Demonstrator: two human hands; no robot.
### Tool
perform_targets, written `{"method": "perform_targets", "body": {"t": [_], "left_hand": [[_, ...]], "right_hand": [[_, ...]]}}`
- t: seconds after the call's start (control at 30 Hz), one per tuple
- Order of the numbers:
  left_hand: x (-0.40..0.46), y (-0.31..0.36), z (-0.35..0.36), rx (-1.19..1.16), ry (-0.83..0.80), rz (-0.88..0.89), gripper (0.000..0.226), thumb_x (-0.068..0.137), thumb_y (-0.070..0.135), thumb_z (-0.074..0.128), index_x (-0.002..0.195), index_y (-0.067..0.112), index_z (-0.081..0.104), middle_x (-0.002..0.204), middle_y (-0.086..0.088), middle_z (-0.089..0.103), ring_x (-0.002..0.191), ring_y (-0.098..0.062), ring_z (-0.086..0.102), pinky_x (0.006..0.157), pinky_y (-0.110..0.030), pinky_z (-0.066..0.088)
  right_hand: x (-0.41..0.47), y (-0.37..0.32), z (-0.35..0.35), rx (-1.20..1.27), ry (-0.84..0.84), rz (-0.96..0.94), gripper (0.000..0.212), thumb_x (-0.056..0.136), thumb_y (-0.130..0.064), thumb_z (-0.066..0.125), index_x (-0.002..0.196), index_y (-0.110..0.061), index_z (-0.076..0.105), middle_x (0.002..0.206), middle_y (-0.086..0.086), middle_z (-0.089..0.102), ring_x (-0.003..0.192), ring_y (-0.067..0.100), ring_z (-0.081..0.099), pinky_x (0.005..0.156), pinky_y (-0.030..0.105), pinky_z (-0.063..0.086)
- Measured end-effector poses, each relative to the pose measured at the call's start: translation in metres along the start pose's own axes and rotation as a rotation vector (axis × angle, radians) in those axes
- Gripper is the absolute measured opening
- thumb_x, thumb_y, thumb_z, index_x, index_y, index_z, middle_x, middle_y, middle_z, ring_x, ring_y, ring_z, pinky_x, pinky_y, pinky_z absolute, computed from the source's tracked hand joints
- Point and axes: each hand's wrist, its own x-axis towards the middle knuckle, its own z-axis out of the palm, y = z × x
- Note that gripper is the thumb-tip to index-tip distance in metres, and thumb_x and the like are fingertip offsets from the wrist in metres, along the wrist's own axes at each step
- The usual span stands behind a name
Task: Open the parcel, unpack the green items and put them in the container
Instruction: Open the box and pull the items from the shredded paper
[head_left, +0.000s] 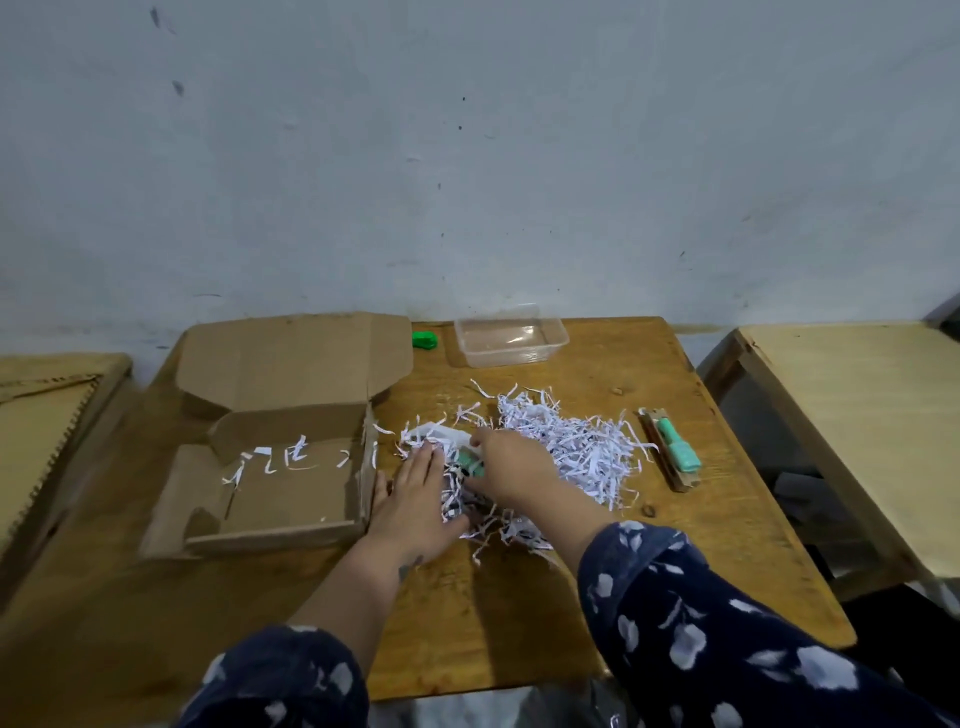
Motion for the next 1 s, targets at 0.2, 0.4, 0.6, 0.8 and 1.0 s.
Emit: {"method": "perform_targets", "body": {"t": [0.2, 0.4, 0.6, 0.8, 1.0], "left_hand": [[0.004, 0.005, -0.003, 0.01, -0.056, -0.018, 0.097, 0.086, 0.067, 0.044, 0.153, 0.018, -0.008, 0.159, 0.004, -0.021, 0.146, -0.015, -0.019, 0.115, -0.051, -0.008], [0.006, 0.006, -0.011, 0.042, -0.085, -0.025, 0.1, 0.084, 0.071, 0.044, 0.153, 0.017, -0.006, 0.16, 0.003, -0.018, 0.147, -0.016, -0.017, 0.117, -0.054, -0.006], [0.012, 0.026, -0.024, -0.162, 0.282, 0.024, 0.071, 0.085, 0.057, 0.051, 0.144, 0.025, 0.028, 0.154, 0.005, 0.019, 0.142, -0.016, 0.013, 0.114, -0.045, 0.013], [0.016, 0.066, -0.048, -0.291, 0.365, 0.098, 0.044, 0.085, 0.062, 0.052, 0.119, 0.034, 0.053, 0.109, 0.016, 0.064, 0.105, -0.009, 0.057, 0.098, -0.037, 0.033], [0.022, 0.059, -0.043, -0.567, 0.287, 0.037, 0.026, 0.087, 0.03, 0.066, 0.113, 0.027, 0.063, 0.099, 0.008, 0.072, 0.086, -0.008, 0.066, 0.08, -0.038, 0.056]], "right_hand": [[-0.006, 0.019, -0.019, 0.164, -0.026, 0.065, 0.061, 0.077, -0.023, 0.072, 0.132, -0.022, 0.045, 0.112, 0.002, 0.067, 0.089, 0.02, 0.066, 0.068, 0.03, 0.052], [-0.006, 0.032, -0.058, 0.873, 0.25, 0.18, 0.068, 0.08, -0.008, 0.07, 0.139, -0.019, 0.038, 0.114, 0.007, 0.062, 0.07, 0.004, 0.058, 0.047, 0.015, 0.046], [-0.007, 0.037, -0.073, 1.202, 0.327, 0.165, 0.057, 0.084, -0.003, 0.065, 0.134, -0.021, 0.046, 0.115, 0.005, 0.055, 0.083, 0.014, 0.062, 0.064, 0.025, 0.056], [-0.006, 0.036, -0.057, 1.303, 0.279, 0.238, 0.042, 0.084, -0.003, 0.066, 0.124, -0.005, 0.057, 0.109, 0.007, 0.065, 0.097, 0.025, 0.065, 0.078, 0.034, 0.057], [-0.002, 0.041, -0.053, 1.255, 0.296, 0.272, 0.012, 0.085, -0.011, 0.067, 0.095, -0.005, 0.071, 0.087, 0.004, 0.07, 0.076, 0.016, 0.064, 0.072, 0.028, 0.055]]}}
